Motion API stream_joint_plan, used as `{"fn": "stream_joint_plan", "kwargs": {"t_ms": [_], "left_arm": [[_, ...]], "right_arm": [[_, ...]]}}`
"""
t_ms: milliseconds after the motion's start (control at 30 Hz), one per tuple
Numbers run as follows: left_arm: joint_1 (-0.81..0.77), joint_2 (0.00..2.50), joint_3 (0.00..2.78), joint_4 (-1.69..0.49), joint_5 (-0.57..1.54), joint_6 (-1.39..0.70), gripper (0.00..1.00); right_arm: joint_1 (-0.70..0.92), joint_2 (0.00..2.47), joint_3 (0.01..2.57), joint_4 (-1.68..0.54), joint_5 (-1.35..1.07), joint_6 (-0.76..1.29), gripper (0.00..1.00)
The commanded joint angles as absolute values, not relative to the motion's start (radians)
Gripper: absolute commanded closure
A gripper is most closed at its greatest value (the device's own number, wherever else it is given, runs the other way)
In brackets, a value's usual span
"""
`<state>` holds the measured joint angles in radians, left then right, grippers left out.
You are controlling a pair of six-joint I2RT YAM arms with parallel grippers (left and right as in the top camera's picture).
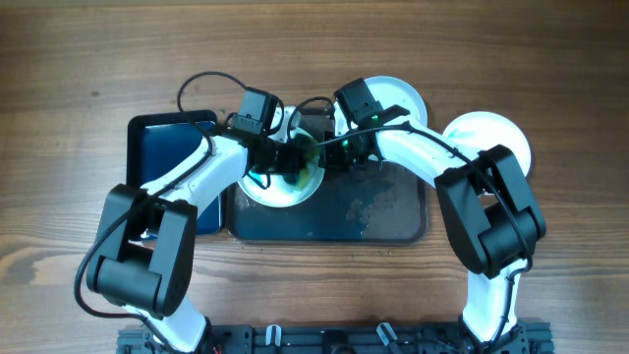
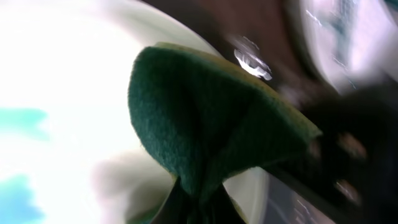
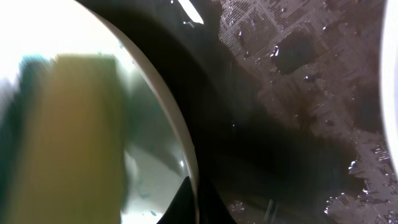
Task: Clean dirty plates on tray and stack at the side
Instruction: 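Scrub the second plate with the sponge in left gripper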
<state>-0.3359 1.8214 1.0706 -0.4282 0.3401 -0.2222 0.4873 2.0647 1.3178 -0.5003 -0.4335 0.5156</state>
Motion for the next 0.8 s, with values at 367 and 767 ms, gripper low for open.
{"fn": "stream_joint_plan", "kwargs": {"t_ms": [367,767], "left_arm": [[-0.338,1.835,1.064,-0.651,0.278,-0.342,0.96],[-0.321,1.835,1.064,-0.417,-0.041,-0.515,0.96]], "right_arm": [[0.488,2.088,1.335,-0.497,-0.445,0.522,0.96],[0.490,2.088,1.335,-0.501,-0.449,0.522,0.96]]}}
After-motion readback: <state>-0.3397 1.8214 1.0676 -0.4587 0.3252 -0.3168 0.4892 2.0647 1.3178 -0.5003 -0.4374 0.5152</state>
